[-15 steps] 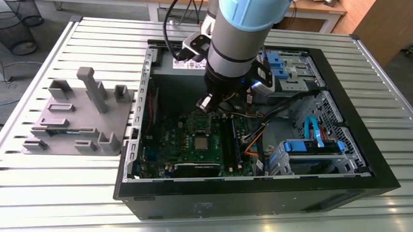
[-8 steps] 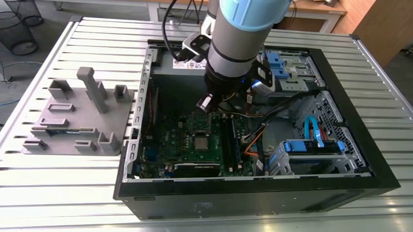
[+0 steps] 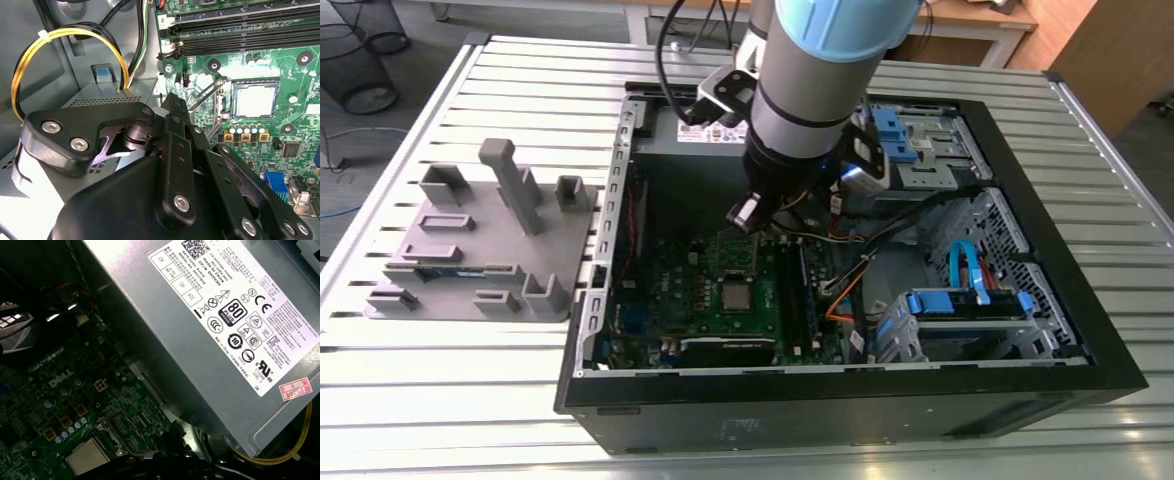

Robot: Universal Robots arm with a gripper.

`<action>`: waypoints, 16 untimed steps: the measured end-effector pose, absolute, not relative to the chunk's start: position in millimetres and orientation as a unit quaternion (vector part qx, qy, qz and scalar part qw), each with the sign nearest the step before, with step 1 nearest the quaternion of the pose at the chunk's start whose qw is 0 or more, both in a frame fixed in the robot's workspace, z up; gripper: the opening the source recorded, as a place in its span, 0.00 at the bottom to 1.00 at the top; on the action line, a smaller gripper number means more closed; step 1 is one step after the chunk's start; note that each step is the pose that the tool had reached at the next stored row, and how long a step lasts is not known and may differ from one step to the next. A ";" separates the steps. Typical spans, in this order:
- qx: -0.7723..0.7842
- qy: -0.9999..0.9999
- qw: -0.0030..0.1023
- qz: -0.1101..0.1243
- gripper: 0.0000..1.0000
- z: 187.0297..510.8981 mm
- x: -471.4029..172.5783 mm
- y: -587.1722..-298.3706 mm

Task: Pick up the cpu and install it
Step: 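Close the cpu cover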

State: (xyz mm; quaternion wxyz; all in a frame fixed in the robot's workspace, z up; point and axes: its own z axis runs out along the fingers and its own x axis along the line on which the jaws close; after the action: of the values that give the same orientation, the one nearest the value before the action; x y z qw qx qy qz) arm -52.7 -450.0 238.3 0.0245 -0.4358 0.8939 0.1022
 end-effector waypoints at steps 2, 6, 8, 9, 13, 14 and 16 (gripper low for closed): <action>-0.436 0.894 0.024 0.102 0.11 238.4 -52.2 -449.9; -0.436 0.894 0.024 0.102 0.11 238.3 -51.2 -449.9; -0.436 0.894 0.024 0.102 0.11 238.4 -50.9 -450.0; -0.436 0.894 0.024 0.102 0.11 238.4 -50.8 -450.0; -0.436 0.894 0.024 0.102 0.11 239.1 -50.8 -450.0; -0.436 0.894 0.024 0.102 0.11 239.6 -50.8 -450.1; -0.436 0.894 0.024 0.102 0.11 240.1 -50.8 -450.1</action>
State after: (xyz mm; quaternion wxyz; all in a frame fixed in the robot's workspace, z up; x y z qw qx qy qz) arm -50.8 -450.1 240.1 0.0243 -0.4359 0.8939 0.1022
